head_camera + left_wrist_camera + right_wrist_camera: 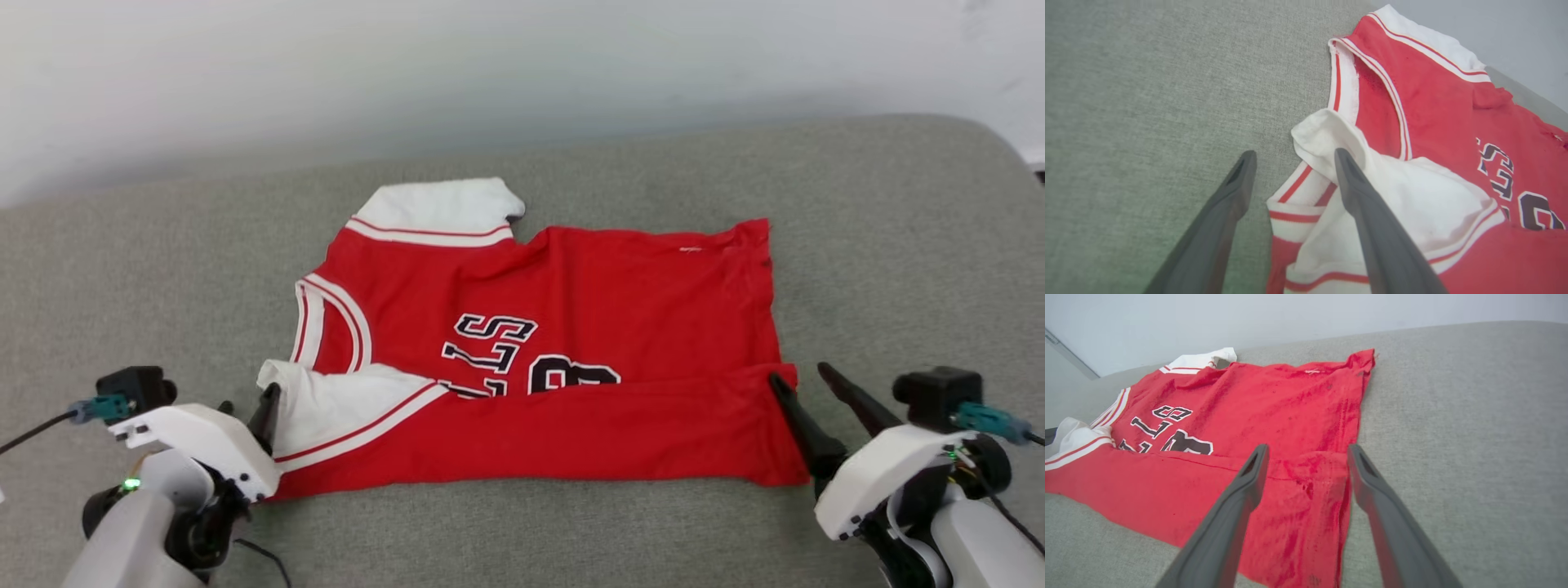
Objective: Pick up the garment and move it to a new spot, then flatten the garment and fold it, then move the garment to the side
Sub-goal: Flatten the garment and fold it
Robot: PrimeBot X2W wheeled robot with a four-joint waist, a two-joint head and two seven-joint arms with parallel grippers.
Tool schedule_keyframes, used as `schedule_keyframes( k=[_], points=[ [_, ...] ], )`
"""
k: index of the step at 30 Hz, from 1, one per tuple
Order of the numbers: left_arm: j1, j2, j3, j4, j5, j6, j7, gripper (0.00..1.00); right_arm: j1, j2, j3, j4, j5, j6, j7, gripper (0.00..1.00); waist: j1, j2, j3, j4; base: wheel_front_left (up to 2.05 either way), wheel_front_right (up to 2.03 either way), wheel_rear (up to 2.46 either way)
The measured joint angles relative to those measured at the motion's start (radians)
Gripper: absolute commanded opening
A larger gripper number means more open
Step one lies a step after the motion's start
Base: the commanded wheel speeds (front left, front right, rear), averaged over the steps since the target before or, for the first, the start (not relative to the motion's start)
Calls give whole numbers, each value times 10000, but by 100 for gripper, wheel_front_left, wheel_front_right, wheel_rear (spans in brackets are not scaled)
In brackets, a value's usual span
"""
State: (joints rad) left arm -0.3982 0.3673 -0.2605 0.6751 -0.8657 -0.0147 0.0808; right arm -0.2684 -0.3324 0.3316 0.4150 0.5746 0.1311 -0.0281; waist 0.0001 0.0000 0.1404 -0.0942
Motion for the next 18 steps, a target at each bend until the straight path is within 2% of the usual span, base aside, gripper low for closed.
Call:
schedule_keyframes(
  k=[6, 10, 18],
  points=[
    [307, 830, -31, -934, 29, 69, 763, 100, 531, 128, -796, -890, -917, 0, -1208, 100, -1, 0, -598, -246, 0, 0, 0],
    [462, 1549, -61, -1927, -4, 213, 1776, 100, 1047, 334, -1478, -1703, -1593, 0, -1304, 100, -1, 0, -889, -414, 0, 0, 0],
    [866, 2951, -203, -3925, -633, 953, 5143, 100, 1688, 926, -2165, -3336, -2556, 0, -752, 100, -2, 0, -672, -684, 0, 0, 0]
  ],
)
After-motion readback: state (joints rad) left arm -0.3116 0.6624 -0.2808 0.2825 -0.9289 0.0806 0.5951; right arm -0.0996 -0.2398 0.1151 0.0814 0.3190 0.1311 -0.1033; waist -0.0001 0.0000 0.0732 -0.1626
